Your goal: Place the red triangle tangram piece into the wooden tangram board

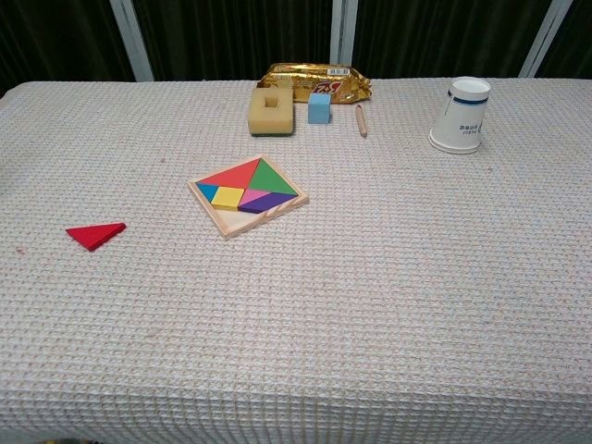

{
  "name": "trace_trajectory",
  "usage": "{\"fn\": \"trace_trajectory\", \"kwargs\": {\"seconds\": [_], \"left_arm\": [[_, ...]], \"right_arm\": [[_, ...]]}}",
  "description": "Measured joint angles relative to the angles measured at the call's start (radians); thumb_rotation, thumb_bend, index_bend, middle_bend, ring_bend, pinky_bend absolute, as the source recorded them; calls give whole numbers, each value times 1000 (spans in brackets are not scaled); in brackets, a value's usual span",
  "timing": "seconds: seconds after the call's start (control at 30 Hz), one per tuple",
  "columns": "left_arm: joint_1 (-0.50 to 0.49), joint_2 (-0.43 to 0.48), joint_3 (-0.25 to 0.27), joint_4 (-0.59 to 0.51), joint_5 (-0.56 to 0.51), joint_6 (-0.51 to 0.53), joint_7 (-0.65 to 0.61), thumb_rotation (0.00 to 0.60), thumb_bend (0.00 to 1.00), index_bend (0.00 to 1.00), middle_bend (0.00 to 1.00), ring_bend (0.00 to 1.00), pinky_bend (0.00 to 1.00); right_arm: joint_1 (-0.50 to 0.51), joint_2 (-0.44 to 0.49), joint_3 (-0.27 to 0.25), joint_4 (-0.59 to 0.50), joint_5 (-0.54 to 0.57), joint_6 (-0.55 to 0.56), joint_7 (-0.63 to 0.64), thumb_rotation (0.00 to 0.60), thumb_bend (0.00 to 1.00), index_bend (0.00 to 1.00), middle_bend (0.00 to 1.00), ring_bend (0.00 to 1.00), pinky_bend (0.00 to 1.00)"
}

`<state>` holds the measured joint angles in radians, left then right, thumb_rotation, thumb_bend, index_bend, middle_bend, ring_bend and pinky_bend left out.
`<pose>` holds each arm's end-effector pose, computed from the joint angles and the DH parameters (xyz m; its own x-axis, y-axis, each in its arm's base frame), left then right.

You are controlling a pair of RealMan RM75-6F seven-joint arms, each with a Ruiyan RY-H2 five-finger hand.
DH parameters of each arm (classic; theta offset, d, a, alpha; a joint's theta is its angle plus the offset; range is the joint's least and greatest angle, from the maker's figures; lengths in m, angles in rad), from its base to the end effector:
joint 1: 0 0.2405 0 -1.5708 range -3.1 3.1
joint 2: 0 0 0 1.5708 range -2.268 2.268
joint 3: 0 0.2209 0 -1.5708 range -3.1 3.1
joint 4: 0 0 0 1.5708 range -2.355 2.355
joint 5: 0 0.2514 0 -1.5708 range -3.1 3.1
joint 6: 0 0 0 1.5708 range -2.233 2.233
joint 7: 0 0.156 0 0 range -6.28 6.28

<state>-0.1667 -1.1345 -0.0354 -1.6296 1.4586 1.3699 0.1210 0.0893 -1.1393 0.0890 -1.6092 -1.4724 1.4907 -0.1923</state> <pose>-0.2867 0.2123 0.0826 0.4752 0.0982 0.8744 0.8799 -0.0575 -0.4717 -0.2926 -0.2045 0.1084 0.5439 0.0397 0.8382 -0.8391 0.0197 0.5436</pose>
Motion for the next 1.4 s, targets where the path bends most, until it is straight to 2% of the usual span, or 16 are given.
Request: {"fn": "trace_trajectory", "kwargs": {"seconds": [0.23,0.43,0.83,1.2,1.4], "left_arm": [[-5,3,-1,-18,2,-2,-7,600,9,60,0,0,87],[-23,-9,23,-31,39,-47,-60,600,9,66,9,0,88],[-120,-129,18,-35,51,-174,-27,600,10,77,16,0,88],[-201,-261,-15,5,-56,-292,16,600,10,106,28,0,83],[-229,-289,-35,11,-97,-314,25,600,10,132,28,0,83]], "right_arm": [[0,4,1,-2,3,0,3,600,222,0,0,0,0],[-1,8,6,-2,4,7,9,600,223,0,0,0,0],[4,27,8,-4,8,-3,-6,600,223,0,0,0,0],[10,47,21,7,24,-10,22,600,222,0,0,0,0],[12,54,24,17,33,-18,40,600,223,0,0,0,0]]}}
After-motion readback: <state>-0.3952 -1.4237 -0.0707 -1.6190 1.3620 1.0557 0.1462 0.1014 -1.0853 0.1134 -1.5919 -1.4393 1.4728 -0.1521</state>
